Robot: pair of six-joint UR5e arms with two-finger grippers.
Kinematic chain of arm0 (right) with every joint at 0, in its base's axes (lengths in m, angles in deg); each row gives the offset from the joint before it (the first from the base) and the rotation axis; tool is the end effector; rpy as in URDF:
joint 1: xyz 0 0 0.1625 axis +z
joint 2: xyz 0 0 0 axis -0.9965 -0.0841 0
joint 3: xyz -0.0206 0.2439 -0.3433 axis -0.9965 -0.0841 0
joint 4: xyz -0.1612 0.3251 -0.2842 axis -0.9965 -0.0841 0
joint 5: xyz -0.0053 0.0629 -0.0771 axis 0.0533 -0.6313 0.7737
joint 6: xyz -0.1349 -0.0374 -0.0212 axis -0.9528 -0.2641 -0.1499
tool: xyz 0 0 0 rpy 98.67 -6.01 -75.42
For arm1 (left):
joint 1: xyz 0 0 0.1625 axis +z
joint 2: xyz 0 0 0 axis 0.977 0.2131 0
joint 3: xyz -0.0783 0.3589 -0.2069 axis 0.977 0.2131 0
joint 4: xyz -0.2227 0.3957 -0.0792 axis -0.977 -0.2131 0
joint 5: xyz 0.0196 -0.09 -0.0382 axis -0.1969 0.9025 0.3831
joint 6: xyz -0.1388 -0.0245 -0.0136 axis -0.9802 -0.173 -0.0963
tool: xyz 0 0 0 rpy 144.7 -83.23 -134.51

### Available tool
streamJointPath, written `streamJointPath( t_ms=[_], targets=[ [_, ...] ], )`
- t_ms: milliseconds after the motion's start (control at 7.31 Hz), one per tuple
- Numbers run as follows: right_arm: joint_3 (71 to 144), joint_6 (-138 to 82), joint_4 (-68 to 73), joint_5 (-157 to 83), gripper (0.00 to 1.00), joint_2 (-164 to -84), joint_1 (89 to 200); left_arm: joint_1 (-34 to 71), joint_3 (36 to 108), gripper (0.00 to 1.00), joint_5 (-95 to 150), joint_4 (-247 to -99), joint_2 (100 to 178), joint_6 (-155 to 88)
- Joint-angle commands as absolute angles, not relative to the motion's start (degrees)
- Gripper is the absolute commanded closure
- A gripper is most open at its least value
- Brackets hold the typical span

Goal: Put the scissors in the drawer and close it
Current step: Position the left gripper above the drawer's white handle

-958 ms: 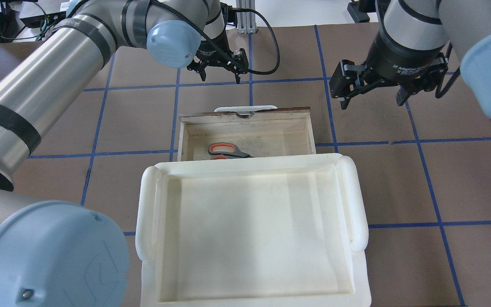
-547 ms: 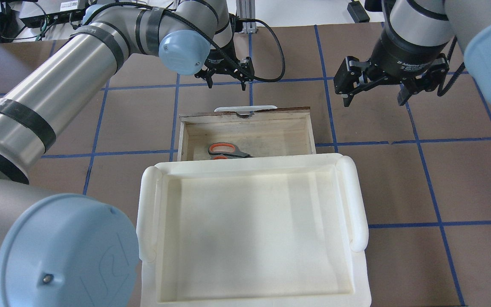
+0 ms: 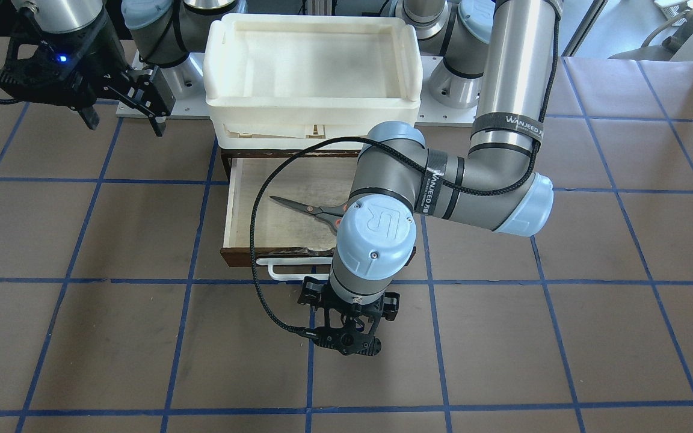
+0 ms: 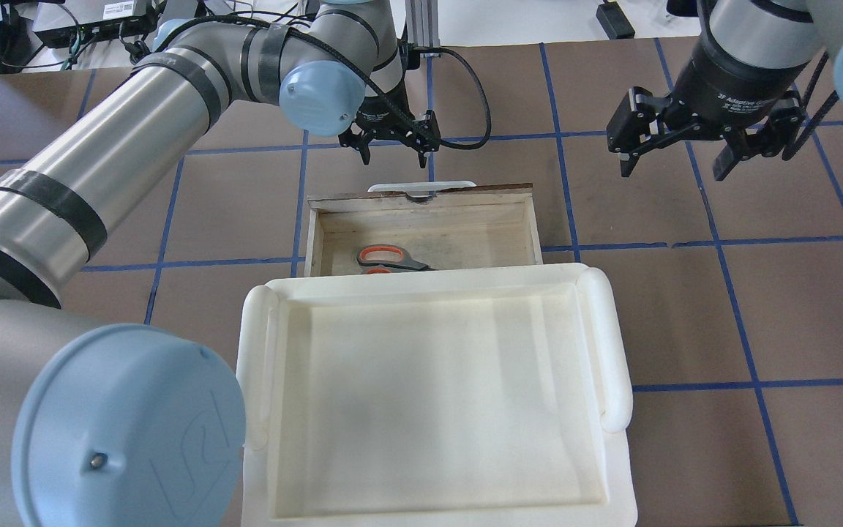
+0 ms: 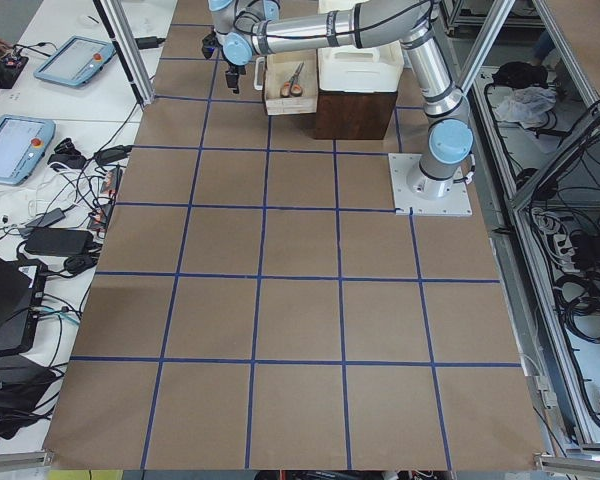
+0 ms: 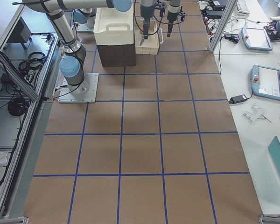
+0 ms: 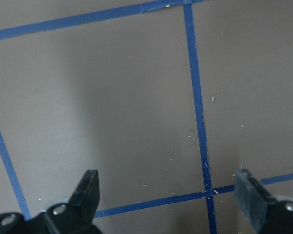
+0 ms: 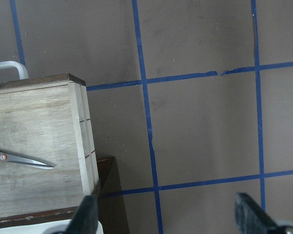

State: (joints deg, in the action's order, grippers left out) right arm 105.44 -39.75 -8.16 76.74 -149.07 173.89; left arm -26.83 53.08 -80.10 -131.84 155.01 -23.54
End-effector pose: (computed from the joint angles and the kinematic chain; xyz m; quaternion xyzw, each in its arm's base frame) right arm 0.1208 -0.5121 0.4703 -0.0534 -0.9985 0.0098 0.0034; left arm -0.3289 -0.6992 0.2253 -0.0837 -0.9957 -0.0269 0.0301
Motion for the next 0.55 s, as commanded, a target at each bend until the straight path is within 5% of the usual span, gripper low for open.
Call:
streamJointPath(
  t_ms=[0, 410],
  targets=[
    [105.1, -40.3, -8.0, 76.8, 0.0, -148.8, 174.2, -26.8, 53.8, 0.0, -79.9, -133.3, 155.0, -23.6],
    [102.7, -38.6, -8.4, 76.9, 0.0, -146.9, 175.0, -26.8, 54.0, 0.0, -75.9, -134.7, 155.0, -23.6]
  ],
)
